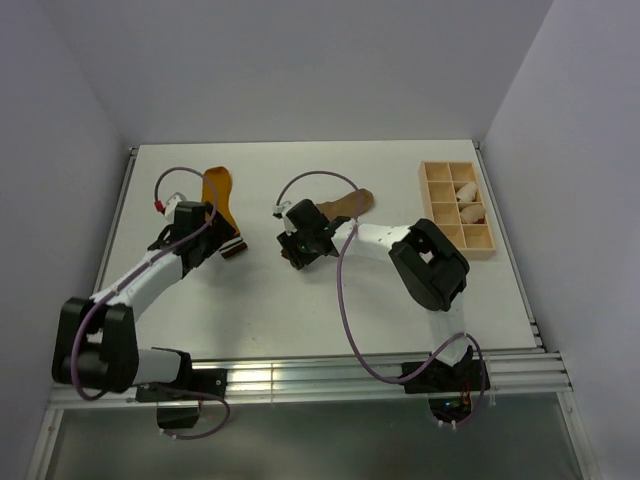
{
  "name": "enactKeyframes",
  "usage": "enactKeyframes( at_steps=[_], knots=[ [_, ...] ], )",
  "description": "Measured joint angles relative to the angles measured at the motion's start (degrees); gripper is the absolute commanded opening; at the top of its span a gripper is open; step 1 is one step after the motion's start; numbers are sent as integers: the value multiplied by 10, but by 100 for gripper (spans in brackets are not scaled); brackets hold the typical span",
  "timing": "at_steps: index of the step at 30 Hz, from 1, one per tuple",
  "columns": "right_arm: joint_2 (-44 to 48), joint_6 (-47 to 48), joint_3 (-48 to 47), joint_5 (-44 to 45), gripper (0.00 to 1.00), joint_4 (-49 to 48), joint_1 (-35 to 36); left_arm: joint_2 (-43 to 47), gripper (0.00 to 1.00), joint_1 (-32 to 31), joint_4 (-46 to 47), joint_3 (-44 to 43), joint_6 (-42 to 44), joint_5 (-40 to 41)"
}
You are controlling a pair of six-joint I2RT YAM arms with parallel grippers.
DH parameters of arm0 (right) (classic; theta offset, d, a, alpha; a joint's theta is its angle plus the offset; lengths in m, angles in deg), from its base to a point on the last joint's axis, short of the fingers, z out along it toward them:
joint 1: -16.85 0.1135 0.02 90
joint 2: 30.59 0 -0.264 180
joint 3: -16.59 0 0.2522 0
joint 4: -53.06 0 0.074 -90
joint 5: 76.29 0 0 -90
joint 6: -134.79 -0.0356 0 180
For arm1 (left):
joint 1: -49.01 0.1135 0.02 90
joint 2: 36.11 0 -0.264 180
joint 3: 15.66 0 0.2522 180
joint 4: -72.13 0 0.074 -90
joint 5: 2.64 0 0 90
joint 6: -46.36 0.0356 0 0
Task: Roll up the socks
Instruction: Move the sock to the center of the board.
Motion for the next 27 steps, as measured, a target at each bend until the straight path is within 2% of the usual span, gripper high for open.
enactKeyframes(
  at_steps=[13, 27],
  knots=[
    [12, -1, 27, -12, 47, -33, 0, -280, 99, 0, 31, -183, -14, 35],
    [31, -2, 56, -25, 47, -45, 15, -425, 99, 10, -27, -362, 47, 114]
  ],
)
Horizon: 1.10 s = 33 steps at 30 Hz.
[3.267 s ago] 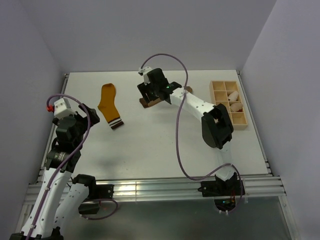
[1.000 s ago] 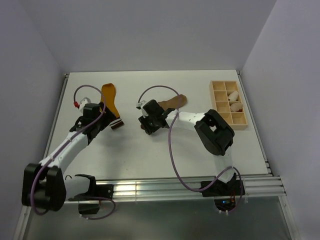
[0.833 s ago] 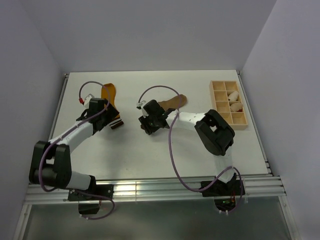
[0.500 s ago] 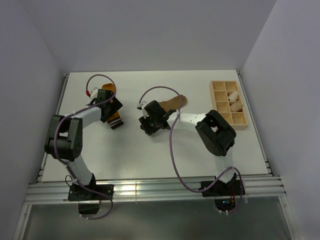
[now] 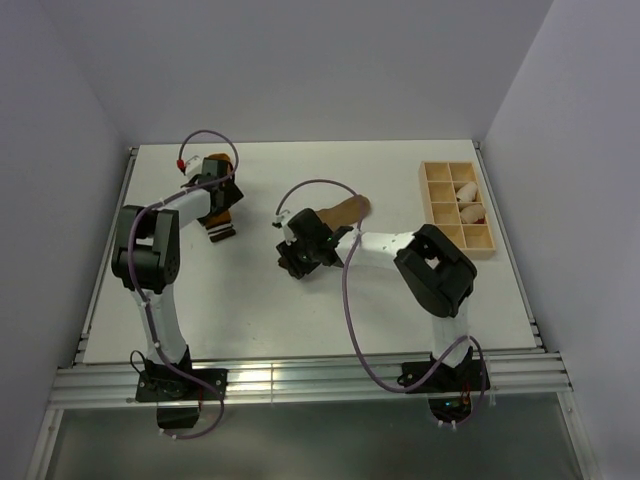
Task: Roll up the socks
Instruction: Move the sock to the center of the board, then roll the sock at the center of the board.
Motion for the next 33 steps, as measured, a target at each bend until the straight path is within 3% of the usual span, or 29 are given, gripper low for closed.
enactKeyframes(
  at_steps=[8, 15, 23, 28, 33],
  knots=[
    [32, -1, 27, 6, 56, 25, 37, 32, 100, 1, -58, -8, 20, -1],
    [73, 6, 29, 27, 62, 52, 55, 244, 100, -7, -76, 23, 19, -4],
    [83, 48, 29, 42, 60, 57, 61, 521, 99, -6, -49, 214, -15, 10],
    [78, 63, 29, 57, 57, 55, 61, 609, 100, -6, -61, 324, -20, -17],
    [71, 71, 29, 68, 55, 49, 66, 683, 99, -6, -81, 365, -11, -62]
  ],
)
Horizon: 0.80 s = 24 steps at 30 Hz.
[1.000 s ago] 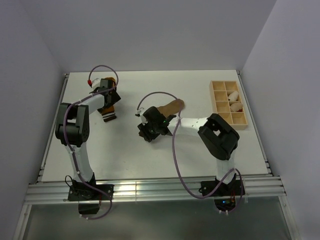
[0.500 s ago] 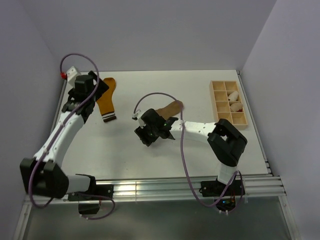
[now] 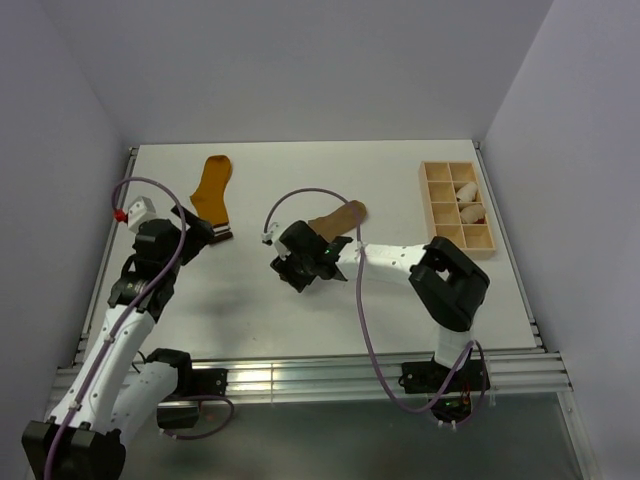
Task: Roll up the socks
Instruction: Roll the sock at the center of the board.
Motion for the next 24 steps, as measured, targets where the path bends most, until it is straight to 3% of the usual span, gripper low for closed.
enactKeyframes(
  at_steps=[14, 18, 19, 24],
  knots=[
    [-37, 9, 0, 28, 45, -11, 22, 45, 100, -10, -14, 90, -7, -103],
    [-41, 9, 0, 42, 34, -12, 24, 45, 100, -15, -13, 93, -14, -110],
    [-42, 9, -1, 47, 25, -12, 24, 45, 99, -17, -13, 95, -14, -111],
    [-56, 3, -21, 64, 7, -6, 26, 44, 100, -24, -1, 109, -15, -123]
  ],
)
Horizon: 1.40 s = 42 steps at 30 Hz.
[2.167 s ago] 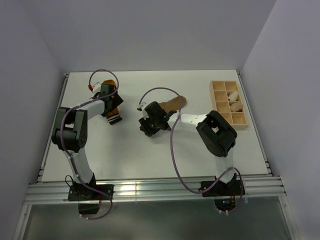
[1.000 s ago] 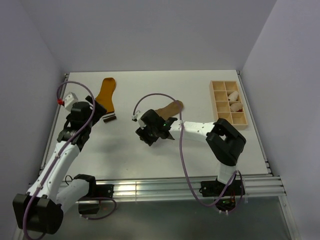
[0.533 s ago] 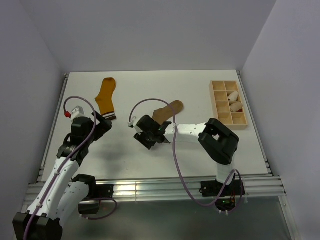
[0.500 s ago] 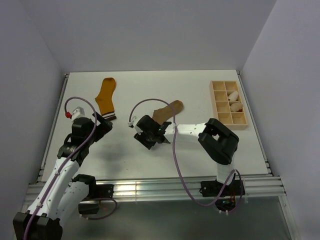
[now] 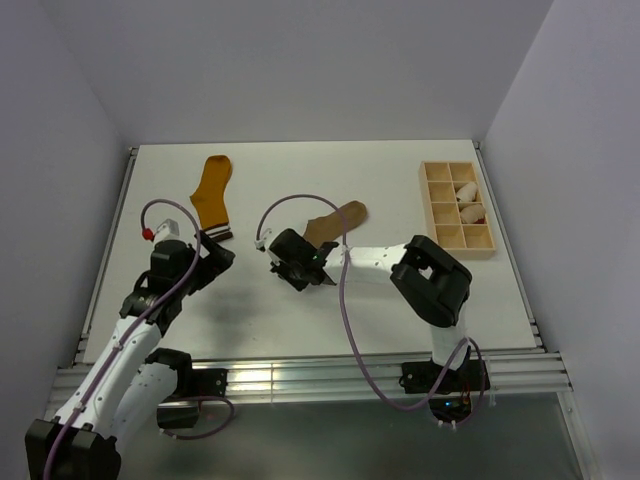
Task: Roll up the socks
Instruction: Roll the sock at the center of the board.
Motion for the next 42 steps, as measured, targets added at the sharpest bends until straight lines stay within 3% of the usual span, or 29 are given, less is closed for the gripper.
enactKeyframes(
  at_steps=[7, 17, 27, 35, 42],
  knots=[
    [-6, -33, -14, -33, 0, 5, 0, -17, 100, -16, 16, 19, -5, -13],
    [-11, -133, -23, -212, 0, -4, -47, -45, 96, -48, 52, 38, -27, -15],
    [-45, -241, -10, -360, 0, -64, -135, -61, 86, -81, 99, 63, -59, -27],
    [-54, -342, 65, -466, 0, -171, -174, -107, 78, -125, 136, 68, -77, -25],
    [-73, -409, 83, -511, 0, -229, -198, -169, 63, -163, 176, 68, -90, -14]
  ],
)
